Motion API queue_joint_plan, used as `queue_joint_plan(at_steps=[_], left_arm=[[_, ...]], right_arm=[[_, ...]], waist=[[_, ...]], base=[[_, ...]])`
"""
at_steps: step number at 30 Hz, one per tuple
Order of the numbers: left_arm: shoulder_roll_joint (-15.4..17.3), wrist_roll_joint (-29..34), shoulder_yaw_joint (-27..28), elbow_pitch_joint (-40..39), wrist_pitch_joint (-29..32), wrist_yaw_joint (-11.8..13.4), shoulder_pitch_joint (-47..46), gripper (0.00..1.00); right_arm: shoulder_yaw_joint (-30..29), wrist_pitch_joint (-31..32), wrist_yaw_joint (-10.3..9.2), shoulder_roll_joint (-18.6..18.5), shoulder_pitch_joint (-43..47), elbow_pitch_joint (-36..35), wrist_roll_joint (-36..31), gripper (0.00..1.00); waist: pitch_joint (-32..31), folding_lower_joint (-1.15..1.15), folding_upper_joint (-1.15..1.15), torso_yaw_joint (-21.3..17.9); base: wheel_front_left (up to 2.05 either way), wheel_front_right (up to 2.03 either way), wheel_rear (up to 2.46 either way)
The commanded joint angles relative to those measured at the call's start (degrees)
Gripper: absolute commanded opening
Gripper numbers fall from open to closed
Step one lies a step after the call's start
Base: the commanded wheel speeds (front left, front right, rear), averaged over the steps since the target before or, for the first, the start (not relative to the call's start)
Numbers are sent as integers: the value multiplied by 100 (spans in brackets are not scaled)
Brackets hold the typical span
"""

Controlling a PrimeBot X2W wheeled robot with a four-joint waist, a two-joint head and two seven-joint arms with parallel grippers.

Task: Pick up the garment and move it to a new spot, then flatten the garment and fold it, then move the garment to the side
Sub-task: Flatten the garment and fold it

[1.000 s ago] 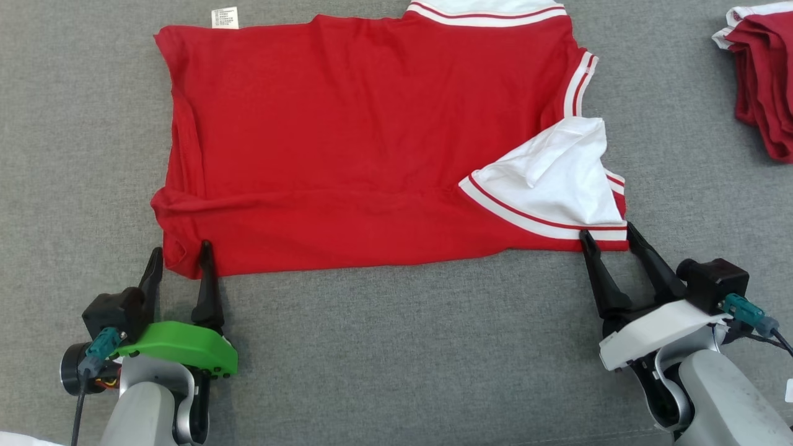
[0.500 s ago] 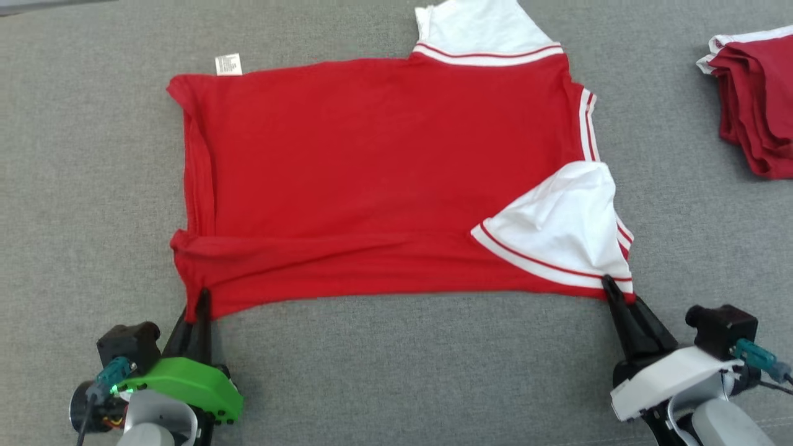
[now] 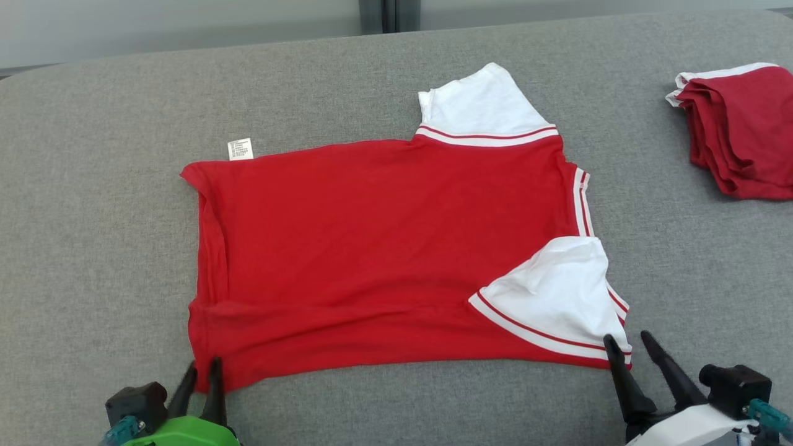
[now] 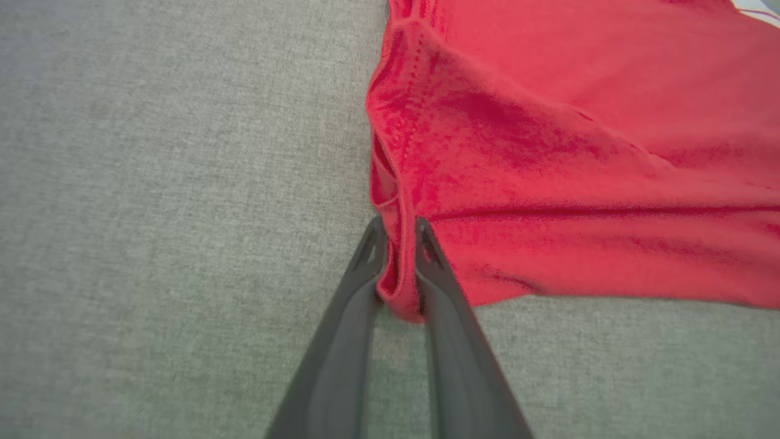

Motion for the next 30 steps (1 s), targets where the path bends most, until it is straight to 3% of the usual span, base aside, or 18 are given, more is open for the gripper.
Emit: queue_joint_plan(at_steps=[1,8,18,23,30], left_arm=[[24,99,31,-102,-151,72,5,100],[50,730,-5,-784,-1103,445,-313,100],[146,1065,-105,-1398,-1091,634,-590,100],[194,1038,-117,-1363,-918,613,-800,100],[271,802,-213,-689,-235,242,-2192,100]], right_arm=[[-77,-45,-6,-14,-117,-107,-86,100],[-584,-50,-5,19,-397,-1133,-583,100],[-897,463,-4,142,-438,-2122,-851,100],[-967,548,-4,174,-472,-2273,-857,100],[-1045,611,-4,137,-714,-2424,-822,100]], waist=[[-33,0,0,-11],[-125,0,0,-33],[-122,0,0,-32],[52,0,0,-31],[674,0,0,-2]], base=[[0,0,0],[0,0,0],[0,0,0],[0,0,0],[0,0,0]])
